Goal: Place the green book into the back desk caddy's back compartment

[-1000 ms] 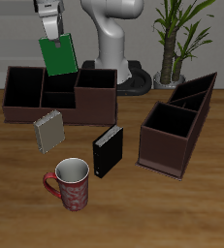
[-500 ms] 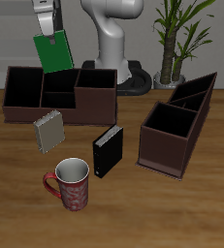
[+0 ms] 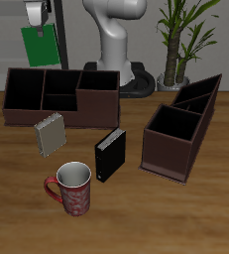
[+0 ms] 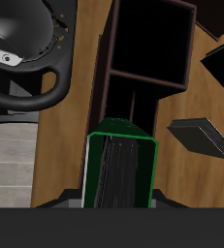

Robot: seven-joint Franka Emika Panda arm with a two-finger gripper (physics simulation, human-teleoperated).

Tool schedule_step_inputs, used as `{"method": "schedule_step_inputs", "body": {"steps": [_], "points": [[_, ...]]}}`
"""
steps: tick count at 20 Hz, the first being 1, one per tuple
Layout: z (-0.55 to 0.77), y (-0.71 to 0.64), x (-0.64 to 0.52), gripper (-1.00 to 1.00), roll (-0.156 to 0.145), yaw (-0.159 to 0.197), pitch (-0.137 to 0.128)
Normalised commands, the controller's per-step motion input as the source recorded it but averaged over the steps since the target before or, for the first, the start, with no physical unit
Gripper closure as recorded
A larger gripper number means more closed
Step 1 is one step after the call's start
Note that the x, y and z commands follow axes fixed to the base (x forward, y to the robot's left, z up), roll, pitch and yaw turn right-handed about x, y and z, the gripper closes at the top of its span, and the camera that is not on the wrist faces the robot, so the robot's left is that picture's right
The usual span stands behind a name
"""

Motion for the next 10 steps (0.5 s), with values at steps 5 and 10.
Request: {"method": "schedule_step_inputs", "body": {"steps": [5, 10], "points": [[0.09, -0.10, 0.00, 1.00, -0.017, -0.030, -0.023], [-0.17, 0.34, 0.02, 1.00, 0.038, -0.008, 0.037]]}}
